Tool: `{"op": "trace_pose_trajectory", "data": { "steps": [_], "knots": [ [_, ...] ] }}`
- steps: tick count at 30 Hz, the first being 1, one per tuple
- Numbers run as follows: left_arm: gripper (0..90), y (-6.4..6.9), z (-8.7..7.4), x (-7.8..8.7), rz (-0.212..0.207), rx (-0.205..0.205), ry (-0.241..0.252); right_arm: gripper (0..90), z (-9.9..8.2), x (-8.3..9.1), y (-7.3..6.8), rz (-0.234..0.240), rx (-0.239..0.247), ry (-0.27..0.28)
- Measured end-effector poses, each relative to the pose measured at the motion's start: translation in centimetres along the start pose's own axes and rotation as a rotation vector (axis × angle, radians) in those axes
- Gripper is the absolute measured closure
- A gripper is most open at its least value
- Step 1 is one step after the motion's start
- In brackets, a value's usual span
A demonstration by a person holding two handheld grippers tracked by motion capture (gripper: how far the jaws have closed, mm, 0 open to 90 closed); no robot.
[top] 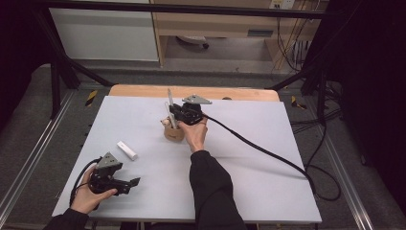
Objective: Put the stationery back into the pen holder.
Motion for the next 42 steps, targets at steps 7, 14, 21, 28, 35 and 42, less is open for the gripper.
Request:
{"op": "trace_pose_trajectory", "data": {
  "steps": [7,14,21,28,35,42],
  "knots": [
    [5.7,0.0,0.0,0.0,0.0,-0.002,-0.001,79.8,-0.9,-0.1,0.0,-0.006,0.01,-0.014],
    [5.7,0.1,0.0,-0.1,0.0,-0.007,-0.004,79.7,-2.2,0.3,0.5,-0.012,0.013,-0.035],
    [5.7,0.0,-0.1,-0.1,0.0,-0.011,-0.007,79.1,-3.1,0.6,0.9,-0.023,0.026,-0.056],
    [5.7,0.0,-0.1,0.0,0.0,-0.007,-0.006,63.2,-2.5,1.3,0.6,-0.023,0.031,-0.064],
    [5.7,-0.2,-0.3,0.1,0.009,-0.011,-0.012,35.2,-1.1,4.0,-0.6,-0.019,0.048,-0.105],
    [5.5,-0.1,-0.4,0.1,0.008,-0.015,-0.017,14.6,-1.2,6.6,-2.7,0.018,0.085,-0.149]
  ]
}}
Point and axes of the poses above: each handheld gripper's, and its own axes: x roughly backward along the jaws, z roughly out of its top, y roughly to its right, the point moved 6 cm from there along -x, roughly forward along the jaws, and after that the axes turned 2 degrees about -x, right-handed, at the moved point
